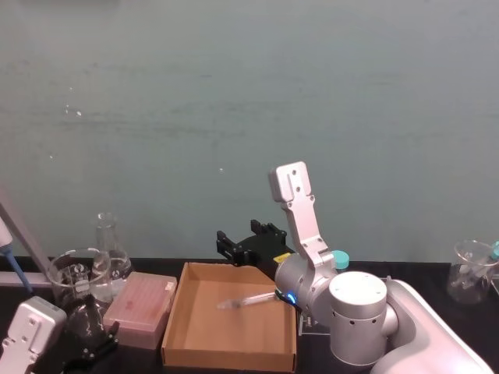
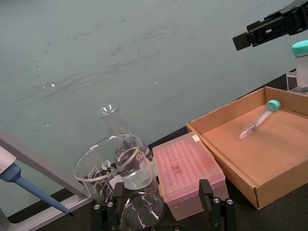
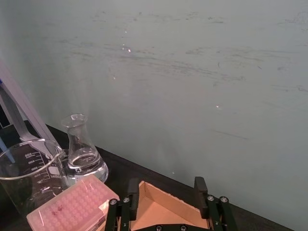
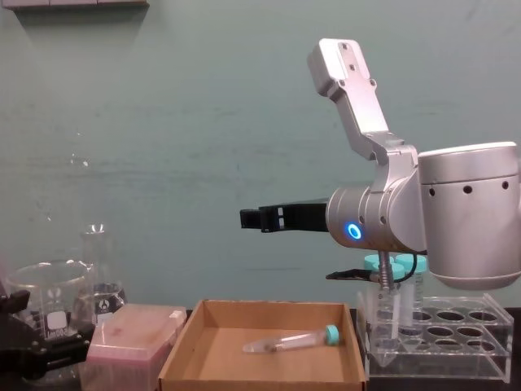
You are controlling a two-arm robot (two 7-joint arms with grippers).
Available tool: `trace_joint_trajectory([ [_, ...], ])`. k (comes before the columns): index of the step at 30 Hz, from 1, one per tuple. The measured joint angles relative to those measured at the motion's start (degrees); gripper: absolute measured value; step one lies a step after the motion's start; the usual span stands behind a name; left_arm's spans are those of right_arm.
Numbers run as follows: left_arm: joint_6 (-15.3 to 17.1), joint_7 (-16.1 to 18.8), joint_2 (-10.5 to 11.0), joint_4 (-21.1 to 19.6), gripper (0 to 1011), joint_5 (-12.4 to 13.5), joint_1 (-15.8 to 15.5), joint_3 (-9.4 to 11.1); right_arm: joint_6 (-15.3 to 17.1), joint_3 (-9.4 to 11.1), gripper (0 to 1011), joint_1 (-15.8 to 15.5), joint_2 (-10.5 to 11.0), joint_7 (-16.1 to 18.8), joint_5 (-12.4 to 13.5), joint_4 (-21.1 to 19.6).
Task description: Use the right hand to move the test tube from the test tube rack into the box.
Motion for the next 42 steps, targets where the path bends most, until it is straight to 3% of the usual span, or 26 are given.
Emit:
trace_joint_trajectory([
  [10,0.00,0.00,0.00,0.00,1000,0.00,0.00,0.00,0.07,0.01,993,-0.05,0.05,0.01,0.04,-0.10],
  [17,0.00,0.00,0.00,0.00,1000,0.00,0.00,0.00,0.09,0.01,1000,-0.08,0.06,0.02,0.08,-0.14],
  [21,0.00,0.00,0.00,0.00,1000,0.00,0.00,0.00,0.07,0.81,1000,-2.06,0.89,0.84,0.35,-4.14],
  [24,-0.01,0.00,0.00,-0.01,1000,0.00,0.00,0.00,-0.34,2.98,1000,-5.56,2.44,1.60,1.34,-11.75],
  [27,0.00,0.00,0.00,0.00,1000,0.00,0.00,0.00,-1.16,4.60,1000,-7.74,3.46,1.70,1.88,-16.17],
  [30,-0.01,0.00,0.00,0.00,1000,0.00,0.00,0.00,-3.06,7.98,1000,-12.15,5.61,0.85,2.44,-23.37],
  [34,0.00,0.00,0.00,-0.01,1000,0.00,0.00,0.00,-4.40,11.69,1000,-17.42,8.02,-1.30,2.00,-29.27],
  [38,0.00,0.00,0.00,0.00,1000,0.00,0.00,0.00,-4.86,15.28,1000,-22.41,9.94,-4.23,0.36,-32.66],
  [42,0.00,0.00,0.00,-0.01,1000,0.00,0.00,0.00,-4.86,18.34,1000,-25.91,10.87,-7.56,-1.71,-33.27],
])
